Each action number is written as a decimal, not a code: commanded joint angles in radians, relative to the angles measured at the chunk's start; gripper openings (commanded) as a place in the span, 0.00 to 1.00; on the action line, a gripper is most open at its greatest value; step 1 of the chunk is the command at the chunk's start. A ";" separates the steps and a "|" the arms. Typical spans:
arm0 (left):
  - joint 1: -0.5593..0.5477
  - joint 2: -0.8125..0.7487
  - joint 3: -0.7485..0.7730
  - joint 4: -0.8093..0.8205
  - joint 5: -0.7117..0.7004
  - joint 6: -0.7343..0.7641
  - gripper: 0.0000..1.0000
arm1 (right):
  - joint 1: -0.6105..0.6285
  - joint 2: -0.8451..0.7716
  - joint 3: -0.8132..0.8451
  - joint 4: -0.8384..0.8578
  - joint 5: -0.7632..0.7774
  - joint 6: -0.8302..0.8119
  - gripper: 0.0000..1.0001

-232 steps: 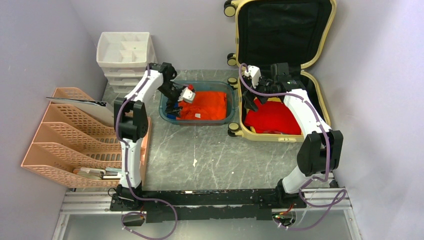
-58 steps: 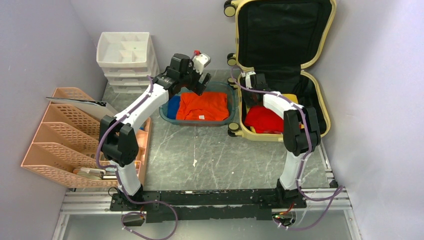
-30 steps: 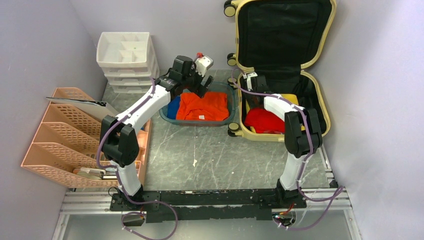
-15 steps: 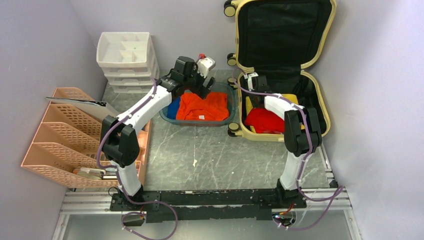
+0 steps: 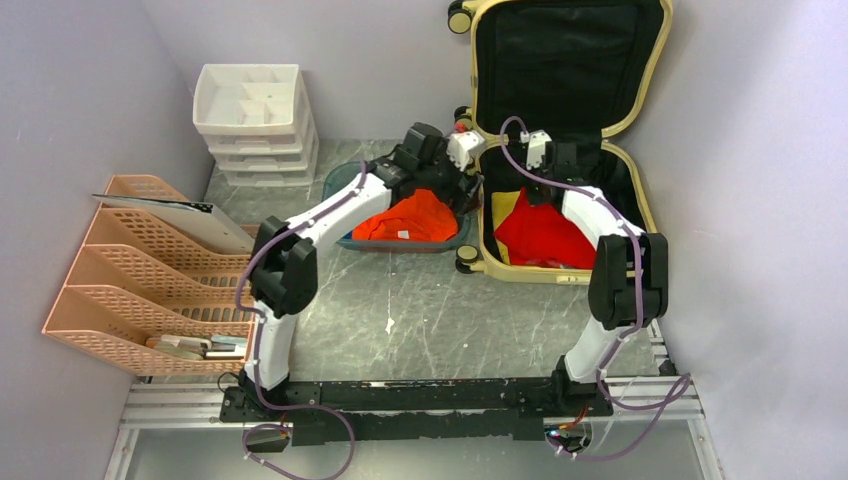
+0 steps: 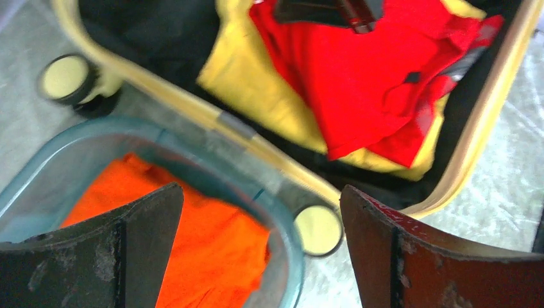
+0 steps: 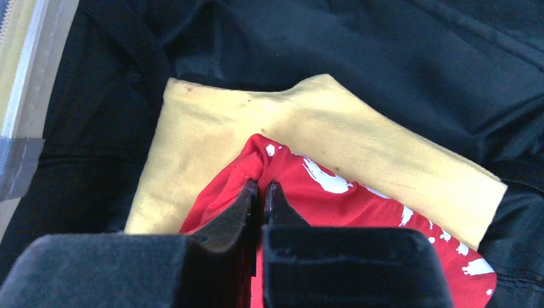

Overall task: Open, take out, and arrange the luggage
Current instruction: Pick up the clothes from the luggage.

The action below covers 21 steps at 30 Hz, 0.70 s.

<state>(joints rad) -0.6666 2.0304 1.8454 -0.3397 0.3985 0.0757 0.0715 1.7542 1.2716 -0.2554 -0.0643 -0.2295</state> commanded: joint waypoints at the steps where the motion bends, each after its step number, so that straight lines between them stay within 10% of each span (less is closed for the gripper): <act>1: -0.033 0.081 0.093 0.100 0.118 -0.112 0.97 | -0.045 -0.046 -0.021 0.044 -0.103 -0.021 0.00; 21: -0.153 0.405 0.297 0.212 0.107 -0.212 0.97 | -0.183 -0.128 -0.097 0.064 -0.354 -0.032 0.00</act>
<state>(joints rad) -0.8028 2.3917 2.1033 -0.1574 0.4816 -0.1139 -0.0837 1.6802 1.1809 -0.2268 -0.3534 -0.2440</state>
